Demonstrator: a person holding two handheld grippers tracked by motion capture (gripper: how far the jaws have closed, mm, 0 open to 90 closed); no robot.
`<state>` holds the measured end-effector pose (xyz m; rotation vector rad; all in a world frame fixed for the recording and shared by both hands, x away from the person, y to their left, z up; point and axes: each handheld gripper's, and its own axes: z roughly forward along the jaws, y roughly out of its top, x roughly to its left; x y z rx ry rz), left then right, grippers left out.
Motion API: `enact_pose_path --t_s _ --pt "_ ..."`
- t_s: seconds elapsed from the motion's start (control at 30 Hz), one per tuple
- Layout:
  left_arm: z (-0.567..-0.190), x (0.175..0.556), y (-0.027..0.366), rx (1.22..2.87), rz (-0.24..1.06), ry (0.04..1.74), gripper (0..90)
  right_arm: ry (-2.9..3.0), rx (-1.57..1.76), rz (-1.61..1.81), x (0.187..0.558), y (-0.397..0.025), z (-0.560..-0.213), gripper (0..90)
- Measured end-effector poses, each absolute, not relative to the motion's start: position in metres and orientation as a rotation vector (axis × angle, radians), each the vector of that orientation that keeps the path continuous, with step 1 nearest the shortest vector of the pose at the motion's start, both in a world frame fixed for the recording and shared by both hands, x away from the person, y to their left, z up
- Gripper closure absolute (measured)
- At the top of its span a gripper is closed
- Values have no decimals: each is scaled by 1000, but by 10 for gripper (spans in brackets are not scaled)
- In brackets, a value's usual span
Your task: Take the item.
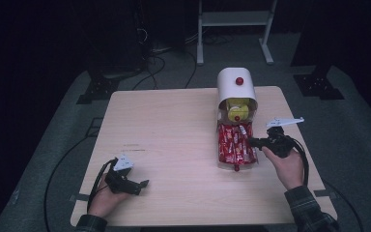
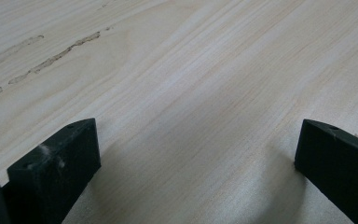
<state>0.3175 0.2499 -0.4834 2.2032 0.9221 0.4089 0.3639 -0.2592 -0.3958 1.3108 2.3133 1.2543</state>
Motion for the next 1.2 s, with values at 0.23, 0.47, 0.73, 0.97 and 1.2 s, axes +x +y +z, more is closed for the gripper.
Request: enact_pose_path --t_s 0.23,0.47,0.73,0.97,1.2 --pt "-483 317 250 2203 409 922 0 2312 1291 1256 362 -263 -394 879" --pt "-483 317 250 2203 409 922 0 2298 1299 1261 361 -270 -392 879" --pt "-483 317 250 2203 409 922 0 2285 1318 1268 361 -280 -391 879" --pt "-483 317 250 2203 409 922 0 2278 1332 1263 361 -287 -391 879" --pt "-483 317 250 2203 409 922 0 2255 1359 1258 361 -295 -391 879"
